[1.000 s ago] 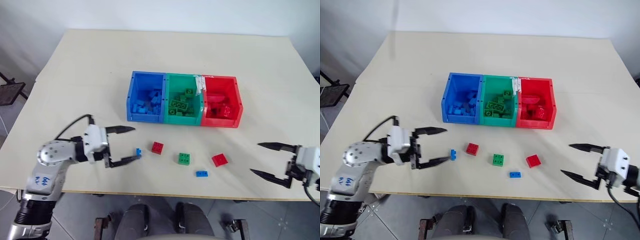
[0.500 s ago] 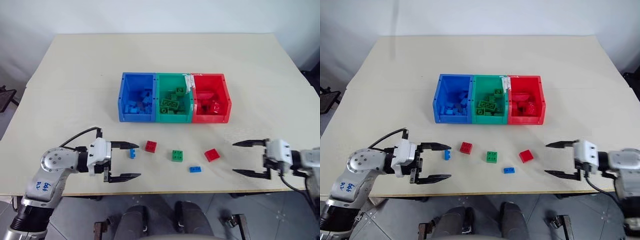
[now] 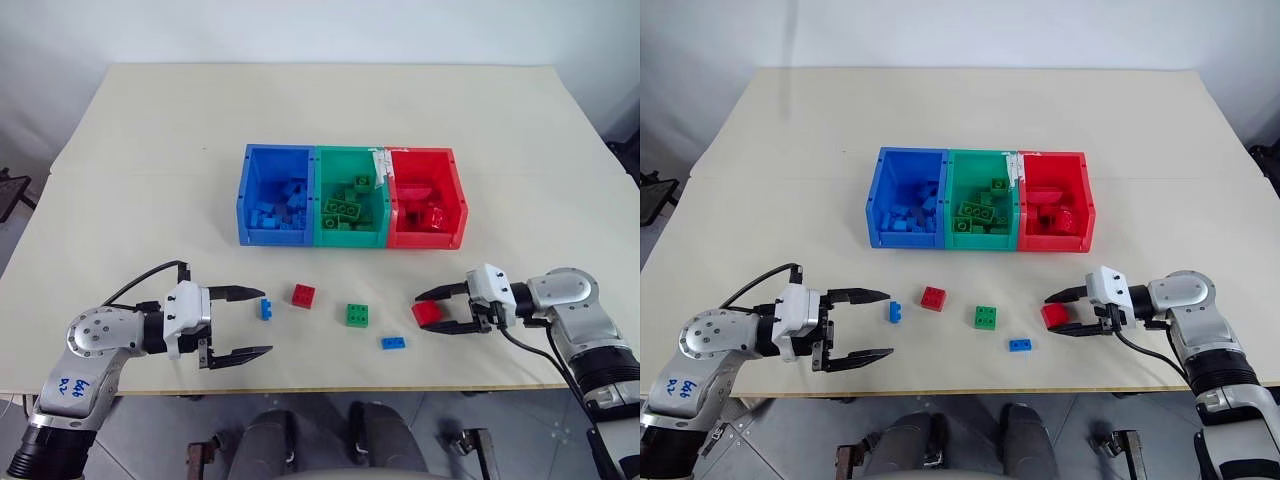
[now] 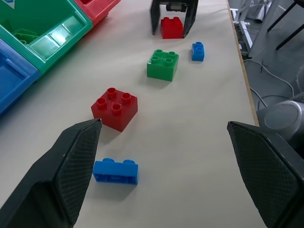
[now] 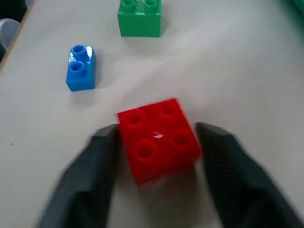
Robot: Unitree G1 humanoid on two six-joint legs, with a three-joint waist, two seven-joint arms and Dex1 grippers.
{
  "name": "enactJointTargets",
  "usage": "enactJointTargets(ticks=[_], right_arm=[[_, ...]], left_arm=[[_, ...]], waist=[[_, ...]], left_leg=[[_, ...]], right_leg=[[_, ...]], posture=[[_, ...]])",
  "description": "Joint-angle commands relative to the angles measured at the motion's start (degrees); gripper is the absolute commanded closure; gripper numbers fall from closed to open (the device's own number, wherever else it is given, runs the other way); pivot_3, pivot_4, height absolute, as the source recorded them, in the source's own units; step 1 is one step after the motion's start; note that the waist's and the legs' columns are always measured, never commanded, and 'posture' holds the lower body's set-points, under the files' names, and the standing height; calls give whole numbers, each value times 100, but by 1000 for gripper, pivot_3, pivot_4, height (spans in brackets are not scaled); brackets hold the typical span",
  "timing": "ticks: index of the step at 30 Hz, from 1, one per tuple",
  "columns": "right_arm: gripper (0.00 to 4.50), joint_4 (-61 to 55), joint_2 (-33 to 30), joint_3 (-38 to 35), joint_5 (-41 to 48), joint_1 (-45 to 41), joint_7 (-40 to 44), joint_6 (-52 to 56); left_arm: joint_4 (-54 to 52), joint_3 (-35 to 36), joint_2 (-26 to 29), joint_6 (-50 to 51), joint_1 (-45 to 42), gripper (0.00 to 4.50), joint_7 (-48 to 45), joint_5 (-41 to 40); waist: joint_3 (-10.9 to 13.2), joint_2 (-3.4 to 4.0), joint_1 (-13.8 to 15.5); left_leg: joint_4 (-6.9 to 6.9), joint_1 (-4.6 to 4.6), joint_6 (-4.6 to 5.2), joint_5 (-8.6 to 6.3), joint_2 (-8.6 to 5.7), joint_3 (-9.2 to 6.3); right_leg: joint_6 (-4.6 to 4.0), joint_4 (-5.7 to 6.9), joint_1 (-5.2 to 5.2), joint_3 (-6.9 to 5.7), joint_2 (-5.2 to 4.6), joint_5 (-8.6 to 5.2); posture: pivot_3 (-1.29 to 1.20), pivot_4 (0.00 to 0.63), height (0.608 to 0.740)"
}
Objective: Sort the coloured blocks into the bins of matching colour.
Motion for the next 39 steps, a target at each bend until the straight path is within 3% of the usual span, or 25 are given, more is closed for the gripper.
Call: enactJointTargets(ticks=[1,3,9,14,18,19,22,26,33,37,39], right_arm=[[3039,-533,-115,-331,307,134,343,256],[3028,-833,-114,-502,426,229,107,487],[3028,-1420,351,-1526,1067,-448,-1990,2296],[3028,-633,610,-1627,301,-1562,-3487,2673],[3028,378,819,-1438,-425,-2257,-4131,2495],[2273,589,888,-1421,-570,-2369,-4240,2319],[1396,910,1044,-1431,-713,-2566,-4266,2204],[14,494,1000,-1608,-458,-2332,-3834,2281],[14,-1262,469,-2234,461,-724,-2353,2167],[14,-2221,-40,-2794,649,1219,-1207,1298],[14,-2288,-170,-2951,587,1716,-990,901]], left_arm=[[-160,140,27,-91,26,0,56,-8],[-155,141,-17,-52,-16,0,116,-53],[-426,266,-516,943,-643,0,1107,-622],[-595,239,-748,1350,-1133,0,1529,-704],[-524,247,-748,1362,-1274,0,1532,-641],[-492,218,-725,1304,-1272,0,1488,-577],[-480,184,-713,1230,-1228,0,1452,-502],[-557,231,-687,1216,-1142,0,1438,-495],[-154,483,-350,831,-936,0,977,-388],[324,187,-70,163,-794,0,177,-39],[413,43,-73,190,-861,0,23,-61]], waist=[[0,0,7],[0,0,10],[1,0,6],[0,0,-2],[0,0,-2],[0,0,-4],[0,0,-4],[0,0,16],[0,1,123],[0,1,223],[0,1,230]], left_leg=[[0,0,0,0,0,0],[0,0,0,0,0,0],[5,0,-2,3,0,-2],[3,2,-12,7,0,1],[-1,-5,-11,9,0,6],[0,-11,-8,10,0,7],[0,-22,-5,9,-1,11],[0,-30,-3,8,-1,7],[0,-35,-1,7,1,3],[-6,-33,2,4,1,-4],[-5,-30,6,-1,0,5]], right_leg=[[0,0,0,0,0,0],[0,1,0,0,0,0],[1,7,0,2,-2,1],[-1,20,-4,0,0,2],[-1,24,-8,-2,8,2],[-1,27,-11,-3,9,2],[1,25,-18,-5,10,3],[2,22,-22,-12,12,3],[4,10,-19,-18,13,4],[4,-1,-10,-31,13,4],[8,-6,-5,-33,14,6]], posture=[[0,150,740],[0,150,740],[0,150,740],[0,150,740],[0,150,740],[0,150,740],[0,150,740],[0,150,740],[0,150,740],[0,150,740],[0,150,740]])
